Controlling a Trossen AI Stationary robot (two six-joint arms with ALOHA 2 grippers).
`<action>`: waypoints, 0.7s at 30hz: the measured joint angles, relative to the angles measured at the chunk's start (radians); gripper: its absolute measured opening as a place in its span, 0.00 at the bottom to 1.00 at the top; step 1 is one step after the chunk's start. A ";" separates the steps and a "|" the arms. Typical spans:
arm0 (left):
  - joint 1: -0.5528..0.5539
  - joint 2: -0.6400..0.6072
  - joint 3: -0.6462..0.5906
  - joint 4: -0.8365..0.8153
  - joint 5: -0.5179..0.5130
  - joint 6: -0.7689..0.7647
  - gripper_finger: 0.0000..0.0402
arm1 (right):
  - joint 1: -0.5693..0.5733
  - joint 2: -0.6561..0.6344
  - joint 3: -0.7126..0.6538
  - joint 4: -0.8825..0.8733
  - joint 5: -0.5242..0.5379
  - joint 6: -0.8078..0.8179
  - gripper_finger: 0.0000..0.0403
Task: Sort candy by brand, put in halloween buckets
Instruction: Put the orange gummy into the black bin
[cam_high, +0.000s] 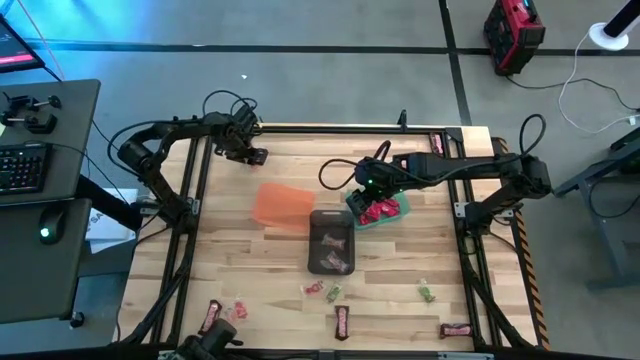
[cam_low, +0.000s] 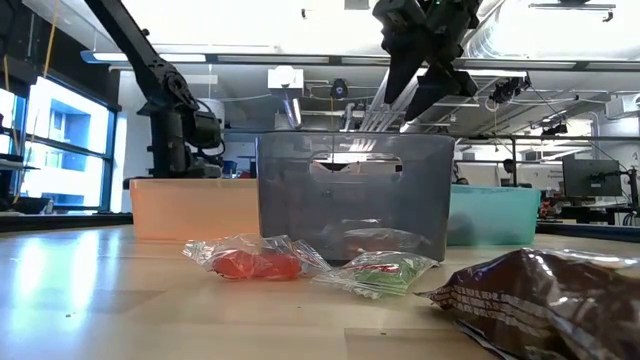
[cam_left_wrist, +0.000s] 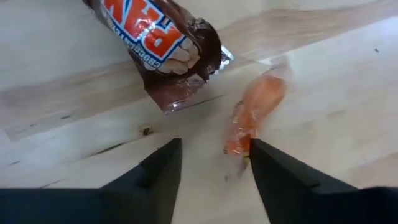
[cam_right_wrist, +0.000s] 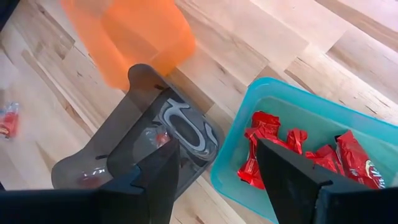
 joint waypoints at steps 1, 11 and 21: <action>0.000 0.000 0.000 0.000 0.000 0.013 0.39 | 0.000 0.000 0.000 0.000 0.000 0.003 0.51; -0.003 -0.149 0.000 -0.070 0.021 0.064 0.04 | 0.000 0.000 0.000 0.006 0.000 -0.025 0.51; -0.381 -0.508 0.002 -0.048 0.159 -0.010 0.00 | -0.003 -0.135 0.000 -0.002 0.226 -0.064 0.51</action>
